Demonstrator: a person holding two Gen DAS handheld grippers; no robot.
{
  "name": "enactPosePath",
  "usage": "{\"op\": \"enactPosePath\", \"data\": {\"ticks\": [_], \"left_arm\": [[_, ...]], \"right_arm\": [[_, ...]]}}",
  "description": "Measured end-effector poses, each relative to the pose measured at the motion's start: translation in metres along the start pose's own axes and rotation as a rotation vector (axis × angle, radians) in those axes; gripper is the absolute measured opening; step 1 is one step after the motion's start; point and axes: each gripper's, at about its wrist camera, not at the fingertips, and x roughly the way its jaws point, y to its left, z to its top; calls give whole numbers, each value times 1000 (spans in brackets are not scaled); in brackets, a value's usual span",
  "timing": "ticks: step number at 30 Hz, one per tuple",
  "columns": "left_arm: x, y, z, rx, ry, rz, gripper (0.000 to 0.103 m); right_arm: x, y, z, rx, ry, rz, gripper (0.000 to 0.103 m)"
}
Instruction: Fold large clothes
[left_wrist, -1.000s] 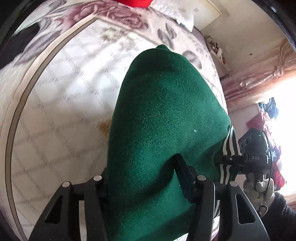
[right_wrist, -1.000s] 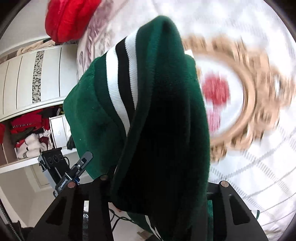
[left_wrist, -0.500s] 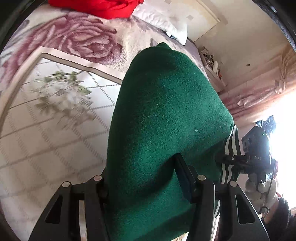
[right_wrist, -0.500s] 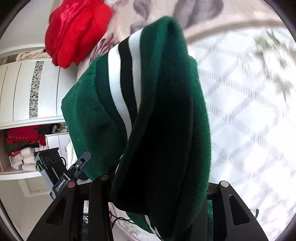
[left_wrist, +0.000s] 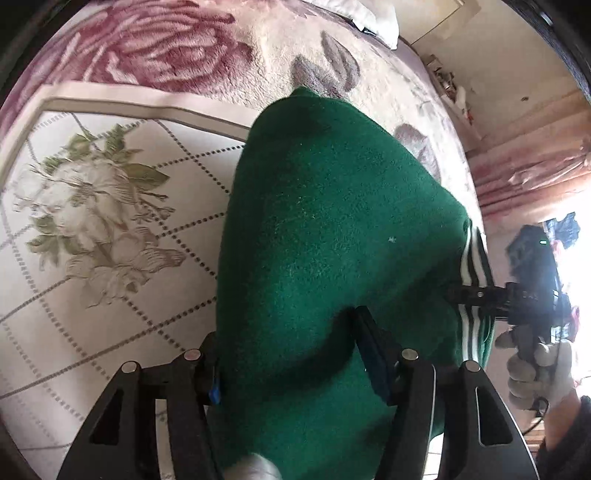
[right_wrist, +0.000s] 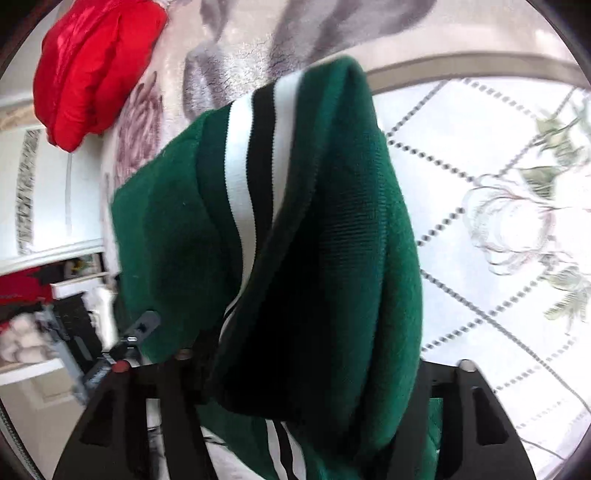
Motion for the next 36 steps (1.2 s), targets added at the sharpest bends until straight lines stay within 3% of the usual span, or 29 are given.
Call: {"op": "enactPosePath", "data": {"ticks": [2,4,6,8,11,16,27,36], "left_arm": [[-12,-9,-7,26,-31,86,58],[-29,-22,-19,70,-86,186,61],[-47,-38,-32,106,-134,267,89],[-68,-55,-48,142,-186,324,95],[-102,-77,-73,180,-259,352,103],[-159,-111,-108,208,-357,352,103],[-312,-187,-211,232,-418,320,103],[-441,-238,-300,276,-478,354,103]], "right_arm": [[-10,29,-17,-39,-67,-145,77],[-21,45,-39,-78,-137,-274,77],[-35,69,-66,-119,-220,-418,79],[-48,87,-96,-156,-283,-512,101],[-63,112,-150,-165,-352,-592,103],[-102,145,-238,-165,-457,-724,103],[-247,225,-427,-145,-673,-749,103],[-372,297,-580,-155,-799,-739,103]]}}
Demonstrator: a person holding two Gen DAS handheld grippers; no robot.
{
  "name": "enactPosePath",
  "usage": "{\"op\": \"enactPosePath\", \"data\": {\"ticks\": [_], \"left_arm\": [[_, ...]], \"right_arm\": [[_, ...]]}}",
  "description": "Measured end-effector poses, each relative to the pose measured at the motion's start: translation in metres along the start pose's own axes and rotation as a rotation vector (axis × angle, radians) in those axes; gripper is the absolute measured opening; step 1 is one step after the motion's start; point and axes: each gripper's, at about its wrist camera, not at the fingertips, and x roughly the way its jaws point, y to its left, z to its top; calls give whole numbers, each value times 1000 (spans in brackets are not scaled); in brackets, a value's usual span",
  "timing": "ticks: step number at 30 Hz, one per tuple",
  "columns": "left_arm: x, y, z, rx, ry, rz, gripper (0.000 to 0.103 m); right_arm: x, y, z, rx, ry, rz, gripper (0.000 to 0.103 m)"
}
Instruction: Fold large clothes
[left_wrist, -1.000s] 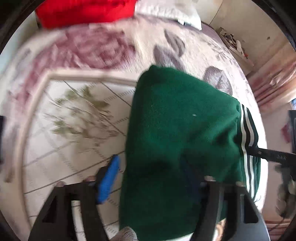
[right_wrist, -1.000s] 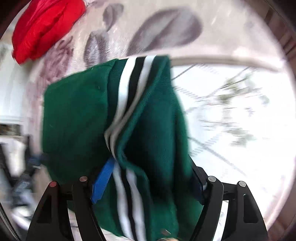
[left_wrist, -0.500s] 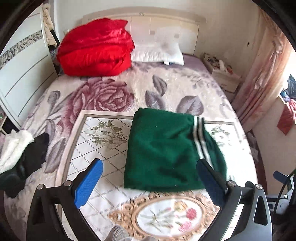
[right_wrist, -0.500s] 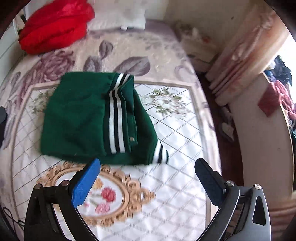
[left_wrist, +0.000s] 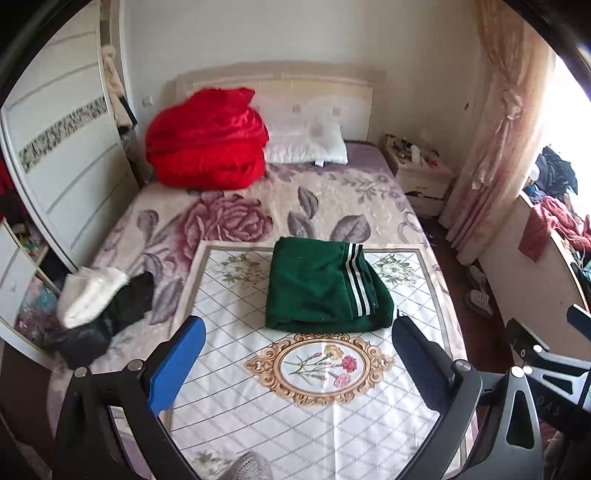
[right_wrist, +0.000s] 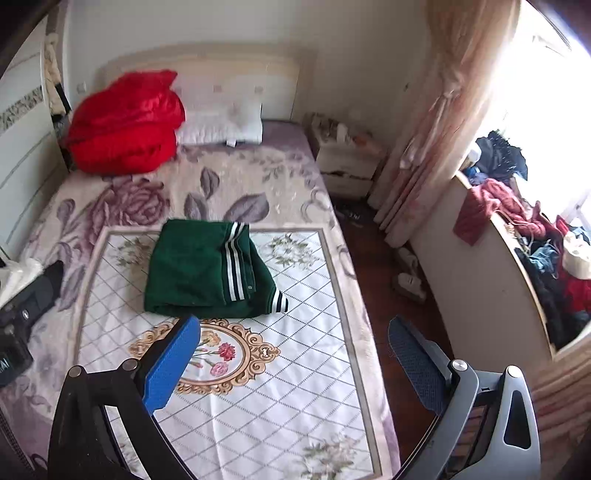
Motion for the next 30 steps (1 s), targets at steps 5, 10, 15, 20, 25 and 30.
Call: {"op": "enactPosePath", "data": {"ticks": [5,10,15,20,25,30], "left_arm": [[-79,1,-8,-14,-45,25,103],[-132,0,-15,-22,-80,35,103],[-165,-3,-25,-35,-93,44,103],[-184,-5,-29,-37,-105,61,103],[-194,-9,-33,-36,-120,67,103],[-199,-10,-36,-38,-127,74,103]], "right_arm": [[-90,-23,-12,17,-52,14,103],[-170,-42,-19,22,-127,17,103],[-220,-54,-28,38,-172,29,103],[-241,-63,-31,36,-193,45,103],[-250,-69,-35,27,-192,49,103],[-242,-70,-34,24,-194,56,103]]}}
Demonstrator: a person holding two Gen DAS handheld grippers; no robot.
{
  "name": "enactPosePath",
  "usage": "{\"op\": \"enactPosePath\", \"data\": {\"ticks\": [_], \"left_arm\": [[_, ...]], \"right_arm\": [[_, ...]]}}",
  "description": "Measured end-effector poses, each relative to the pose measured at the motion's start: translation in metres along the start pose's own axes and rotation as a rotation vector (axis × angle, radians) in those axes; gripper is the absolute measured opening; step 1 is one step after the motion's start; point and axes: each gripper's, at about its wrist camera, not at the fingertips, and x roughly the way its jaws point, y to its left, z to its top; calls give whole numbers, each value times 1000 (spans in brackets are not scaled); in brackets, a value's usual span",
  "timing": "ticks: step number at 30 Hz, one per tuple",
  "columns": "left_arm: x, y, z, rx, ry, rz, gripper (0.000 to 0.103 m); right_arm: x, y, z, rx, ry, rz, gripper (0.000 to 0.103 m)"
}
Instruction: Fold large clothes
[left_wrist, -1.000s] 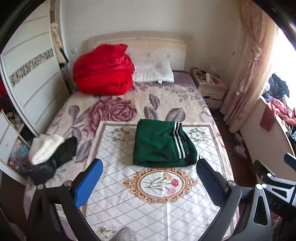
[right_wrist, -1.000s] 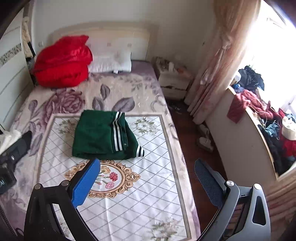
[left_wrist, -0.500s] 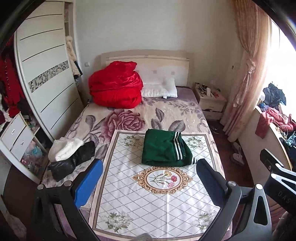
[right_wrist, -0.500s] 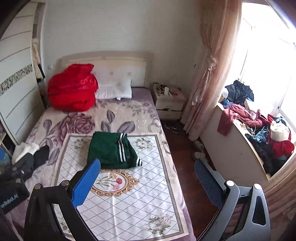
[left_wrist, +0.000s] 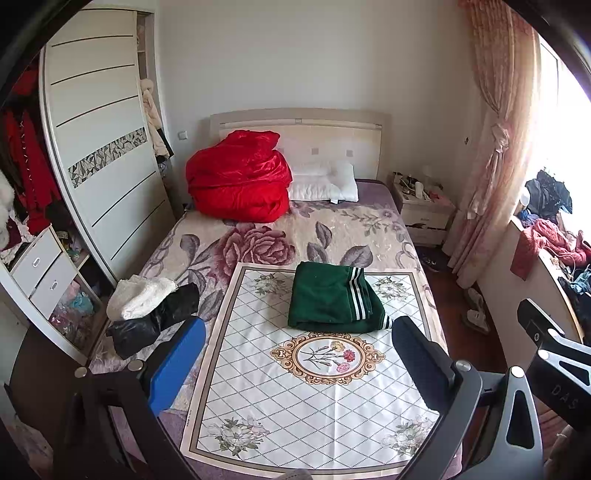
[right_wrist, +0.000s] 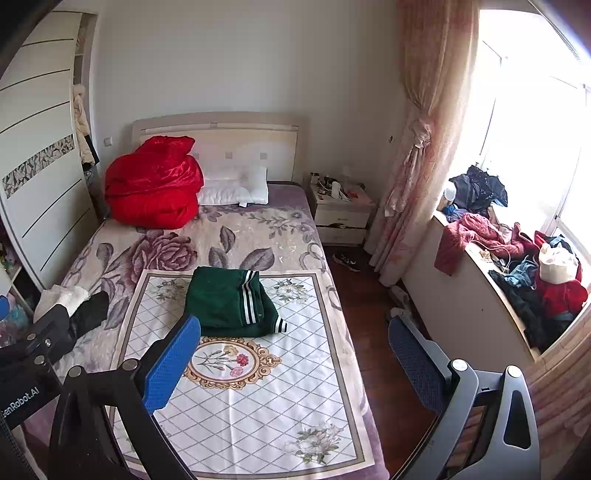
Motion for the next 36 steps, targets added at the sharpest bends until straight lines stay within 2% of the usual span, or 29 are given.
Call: {"op": "enactPosePath", "data": {"ticks": [12,36], "left_arm": [[-2,-1,-1,2,-14,39,103],[-11,-9,1,10,-35,18,103]], "right_arm": [[9,-1,4,-8,0,19,103],[-3,-7,-8,12,-18,13,103]]}}
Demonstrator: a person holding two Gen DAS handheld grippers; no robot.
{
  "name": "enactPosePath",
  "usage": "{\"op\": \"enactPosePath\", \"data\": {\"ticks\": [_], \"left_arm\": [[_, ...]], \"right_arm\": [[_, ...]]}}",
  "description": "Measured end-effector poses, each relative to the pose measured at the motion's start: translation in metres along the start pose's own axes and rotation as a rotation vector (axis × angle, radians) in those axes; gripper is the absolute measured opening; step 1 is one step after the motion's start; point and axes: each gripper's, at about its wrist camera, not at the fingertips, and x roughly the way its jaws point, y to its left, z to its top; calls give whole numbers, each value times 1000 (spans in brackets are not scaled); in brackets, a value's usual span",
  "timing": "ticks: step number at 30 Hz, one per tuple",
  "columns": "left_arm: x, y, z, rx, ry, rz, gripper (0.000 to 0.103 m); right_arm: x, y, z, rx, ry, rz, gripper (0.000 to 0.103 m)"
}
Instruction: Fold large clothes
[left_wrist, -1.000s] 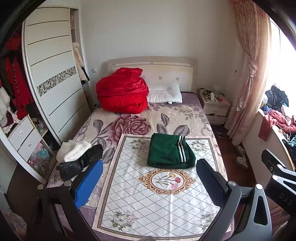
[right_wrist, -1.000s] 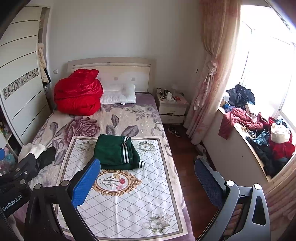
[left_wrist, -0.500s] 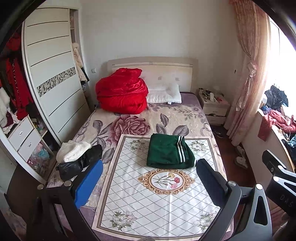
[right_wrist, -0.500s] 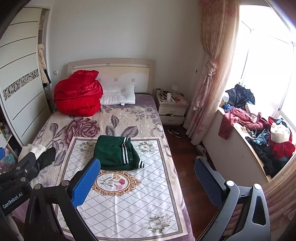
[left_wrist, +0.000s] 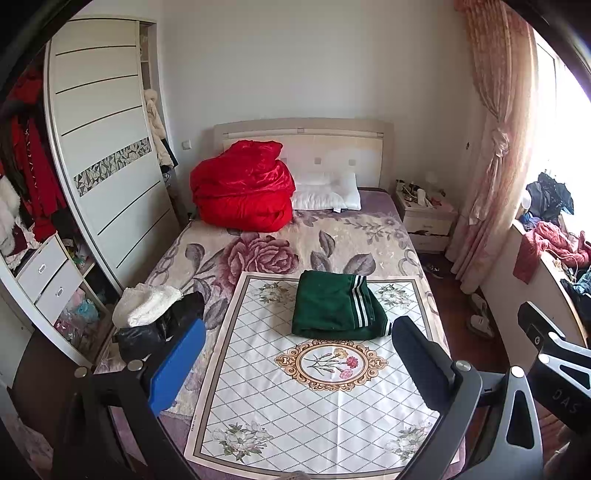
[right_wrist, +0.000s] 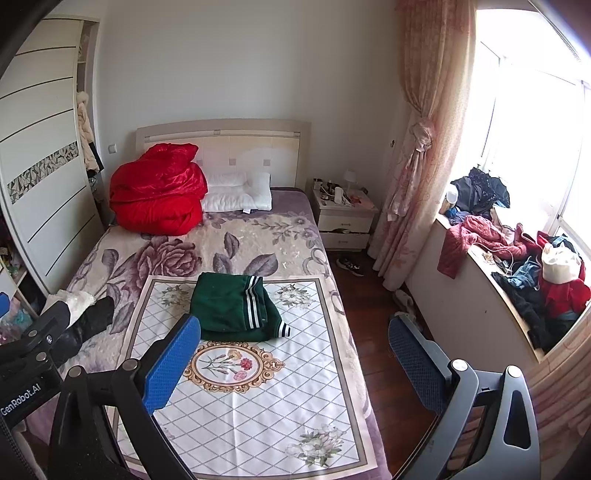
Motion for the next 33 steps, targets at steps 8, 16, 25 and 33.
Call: {"op": "enactPosePath", "data": {"ticks": [8,16,25,33], "left_arm": [[-2,-2,2,-3,11,-11,103],[-3,3,0,-9,12,-11,103],[-3,6,-1,-18,10,-1,103],[-5,10,-2,-24,12,6,103]], "right_arm": [[-5,1,9,5,6,24,103],[-13,4,6,12,5,33,103],[-18,8,2,16,-1,32,103],[-21,10,0,18,1,33,103]]}}
